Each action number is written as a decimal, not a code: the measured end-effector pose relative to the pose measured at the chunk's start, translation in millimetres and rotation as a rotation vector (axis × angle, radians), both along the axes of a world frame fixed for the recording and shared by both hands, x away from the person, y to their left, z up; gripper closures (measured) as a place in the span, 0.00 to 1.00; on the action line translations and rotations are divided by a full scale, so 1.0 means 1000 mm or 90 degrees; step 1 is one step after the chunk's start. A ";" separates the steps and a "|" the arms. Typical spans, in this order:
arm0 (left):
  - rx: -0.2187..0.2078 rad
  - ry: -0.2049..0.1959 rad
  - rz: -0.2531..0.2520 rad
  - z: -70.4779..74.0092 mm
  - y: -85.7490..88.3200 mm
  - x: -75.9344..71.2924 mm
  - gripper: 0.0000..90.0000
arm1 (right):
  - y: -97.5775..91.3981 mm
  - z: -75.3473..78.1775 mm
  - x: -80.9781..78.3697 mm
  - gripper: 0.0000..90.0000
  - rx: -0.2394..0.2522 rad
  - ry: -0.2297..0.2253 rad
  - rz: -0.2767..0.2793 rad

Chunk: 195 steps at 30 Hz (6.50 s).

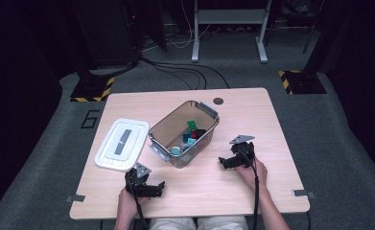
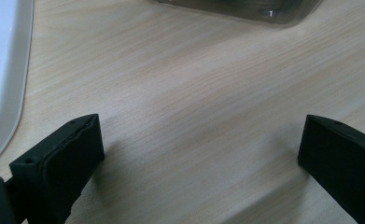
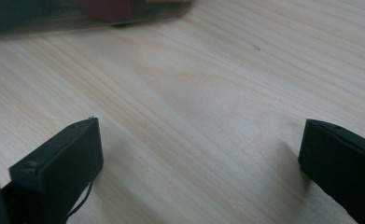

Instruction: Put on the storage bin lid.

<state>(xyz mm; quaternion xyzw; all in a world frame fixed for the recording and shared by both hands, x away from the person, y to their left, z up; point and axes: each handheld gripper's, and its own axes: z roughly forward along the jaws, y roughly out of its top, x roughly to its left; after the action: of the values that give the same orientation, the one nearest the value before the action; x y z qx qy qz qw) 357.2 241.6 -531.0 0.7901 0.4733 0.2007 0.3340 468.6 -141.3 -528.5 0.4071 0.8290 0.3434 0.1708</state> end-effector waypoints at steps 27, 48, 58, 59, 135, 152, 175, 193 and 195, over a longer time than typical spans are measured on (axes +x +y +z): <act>-0.046 -0.019 0.073 0.034 0.081 0.051 0.04 | 0.000 0.000 0.001 0.00 0.002 0.000 0.002; -0.034 0.024 0.164 0.031 0.116 0.133 0.07 | 0.000 0.000 0.001 0.00 0.002 0.002 0.001; -0.005 0.029 0.183 0.026 0.123 0.147 0.35 | 0.000 0.000 0.001 0.00 0.001 0.002 0.003; -0.001 0.029 0.181 0.026 0.124 0.147 0.40 | 0.000 0.000 0.001 0.00 0.001 0.002 0.003; -0.018 -0.061 0.136 0.120 0.124 0.125 0.74 | 0.000 0.000 0.001 0.00 0.000 0.000 0.004; -0.016 -0.093 0.097 0.163 0.105 0.125 0.74 | 0.000 0.000 0.002 0.00 -0.002 -0.004 0.006; -0.015 -0.115 -0.002 0.204 0.040 0.129 0.74 | 0.000 0.000 0.002 0.00 -0.001 -0.004 0.006; -0.009 -0.094 -0.107 0.199 -0.023 0.141 0.74 | 0.000 0.000 0.002 0.00 0.002 -0.002 0.004; -0.014 -0.090 -0.121 0.196 -0.030 0.142 0.74 | 0.000 0.000 0.002 0.00 0.002 -0.002 0.004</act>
<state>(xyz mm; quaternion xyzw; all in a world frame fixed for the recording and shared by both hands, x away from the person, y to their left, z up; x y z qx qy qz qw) 499.1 211.1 -335.4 0.8116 0.3736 0.2177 0.3928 470.8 -141.0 -528.6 0.4044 0.8294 0.3457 0.1705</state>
